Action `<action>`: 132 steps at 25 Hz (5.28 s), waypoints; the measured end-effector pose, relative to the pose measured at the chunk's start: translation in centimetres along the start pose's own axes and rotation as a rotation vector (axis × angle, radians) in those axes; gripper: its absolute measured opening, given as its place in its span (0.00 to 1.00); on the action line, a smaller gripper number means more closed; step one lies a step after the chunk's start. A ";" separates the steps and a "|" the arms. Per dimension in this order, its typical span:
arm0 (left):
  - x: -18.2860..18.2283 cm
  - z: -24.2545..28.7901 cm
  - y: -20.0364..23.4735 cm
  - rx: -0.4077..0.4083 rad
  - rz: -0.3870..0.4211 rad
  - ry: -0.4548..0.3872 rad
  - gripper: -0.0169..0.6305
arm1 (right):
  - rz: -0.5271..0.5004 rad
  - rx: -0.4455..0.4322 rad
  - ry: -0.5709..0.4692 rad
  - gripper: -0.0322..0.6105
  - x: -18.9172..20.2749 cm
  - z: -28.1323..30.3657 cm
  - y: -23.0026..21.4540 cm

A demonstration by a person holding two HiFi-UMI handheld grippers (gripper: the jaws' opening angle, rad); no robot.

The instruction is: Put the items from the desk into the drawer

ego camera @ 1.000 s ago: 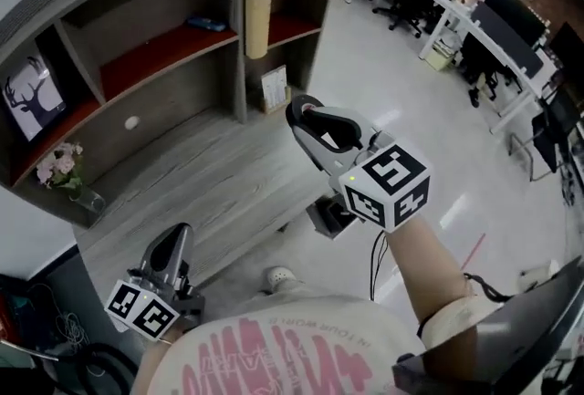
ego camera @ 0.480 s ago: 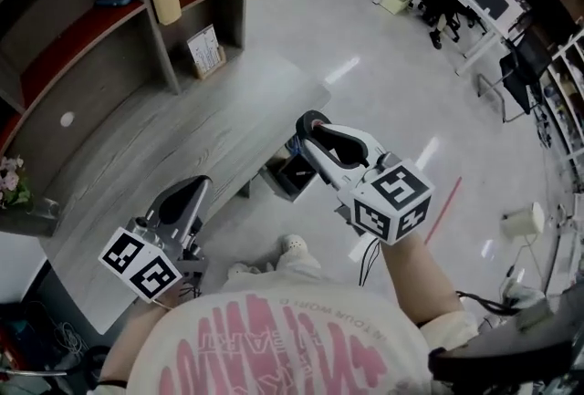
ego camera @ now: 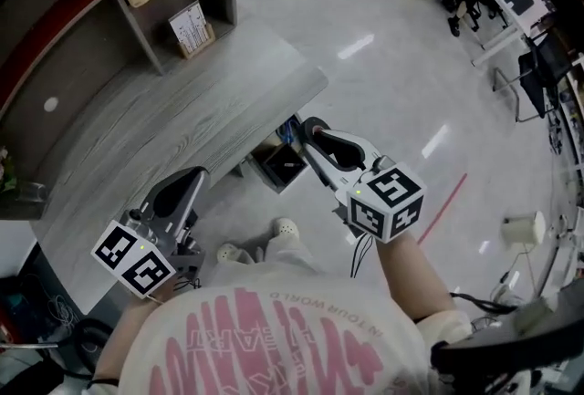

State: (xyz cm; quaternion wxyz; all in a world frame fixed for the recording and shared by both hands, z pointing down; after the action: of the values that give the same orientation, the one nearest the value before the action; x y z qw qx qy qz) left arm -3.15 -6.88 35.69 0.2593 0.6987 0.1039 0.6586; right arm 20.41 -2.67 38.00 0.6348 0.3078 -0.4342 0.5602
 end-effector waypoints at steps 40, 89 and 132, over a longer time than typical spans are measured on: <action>6.2 0.5 1.7 -0.550 -0.081 -0.067 0.06 | 0.220 -0.192 0.625 0.21 20.3 16.8 -9.6; 2.1 -0.8 3.4 -0.366 -0.020 -0.075 0.06 | 0.352 -0.167 0.322 0.05 8.9 13.3 -5.0; -5.3 -23.6 0.5 -0.245 0.162 -0.207 0.06 | 0.091 -0.546 -0.135 0.05 -9.2 8.5 26.4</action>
State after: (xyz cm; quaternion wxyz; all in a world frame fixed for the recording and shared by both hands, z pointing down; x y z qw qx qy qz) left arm -26.83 -4.58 31.31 0.2981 0.7319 -0.0610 0.6097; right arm -7.08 -9.36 30.89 0.6380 0.1420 -0.6236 0.4289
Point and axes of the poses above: the fingertips, and each gripper's own axes: z forward along the fingers, y to its left, x out of its underside, the point moved 5 cm from there along -z, backward along the fingers, and after that the axes turned 10 degrees about x, right-handed, at the moved point
